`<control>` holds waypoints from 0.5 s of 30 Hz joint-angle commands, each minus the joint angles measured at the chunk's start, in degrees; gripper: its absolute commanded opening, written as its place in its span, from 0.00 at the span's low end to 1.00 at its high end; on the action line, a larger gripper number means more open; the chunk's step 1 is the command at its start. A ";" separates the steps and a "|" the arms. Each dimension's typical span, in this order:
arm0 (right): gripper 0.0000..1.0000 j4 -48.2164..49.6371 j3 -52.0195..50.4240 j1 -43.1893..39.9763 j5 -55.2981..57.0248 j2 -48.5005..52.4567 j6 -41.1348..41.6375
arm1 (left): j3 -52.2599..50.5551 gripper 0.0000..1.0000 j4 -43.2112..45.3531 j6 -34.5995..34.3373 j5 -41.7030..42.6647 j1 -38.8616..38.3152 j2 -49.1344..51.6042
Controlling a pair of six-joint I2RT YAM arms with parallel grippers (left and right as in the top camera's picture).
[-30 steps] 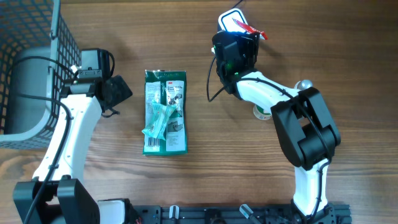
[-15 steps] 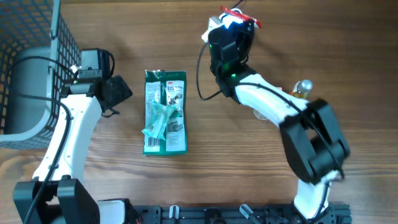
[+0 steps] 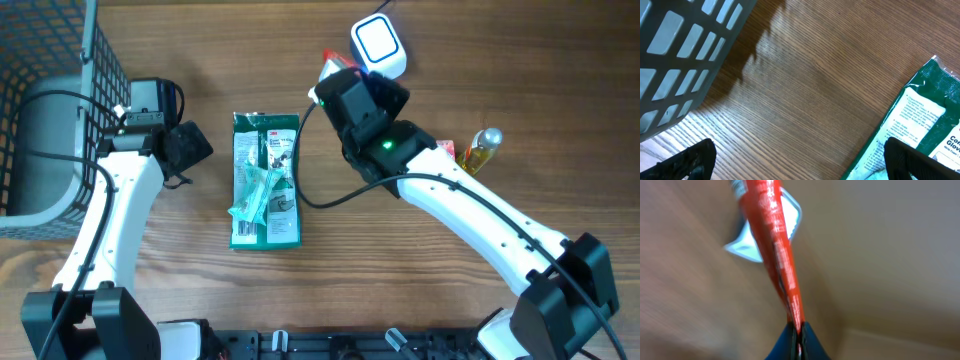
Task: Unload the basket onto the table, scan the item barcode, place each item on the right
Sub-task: 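Hold the stick snack near the scanner and rotate it, then lower the red stick snack onto the table right of the gloves packet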
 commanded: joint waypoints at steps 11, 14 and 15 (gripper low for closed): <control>0.04 -26.40 -2.25 0.20 -40.04 -1.31 61.09 | 0.26 1.00 0.00 -0.55 -0.13 0.20 0.39; 0.04 -29.46 -2.25 0.20 -40.85 -1.25 64.70 | 0.26 1.00 0.00 -0.55 -0.13 0.22 0.37; 0.04 -30.18 -2.25 0.20 -40.85 -1.22 65.22 | 0.26 1.00 0.00 -0.55 -0.13 0.22 0.39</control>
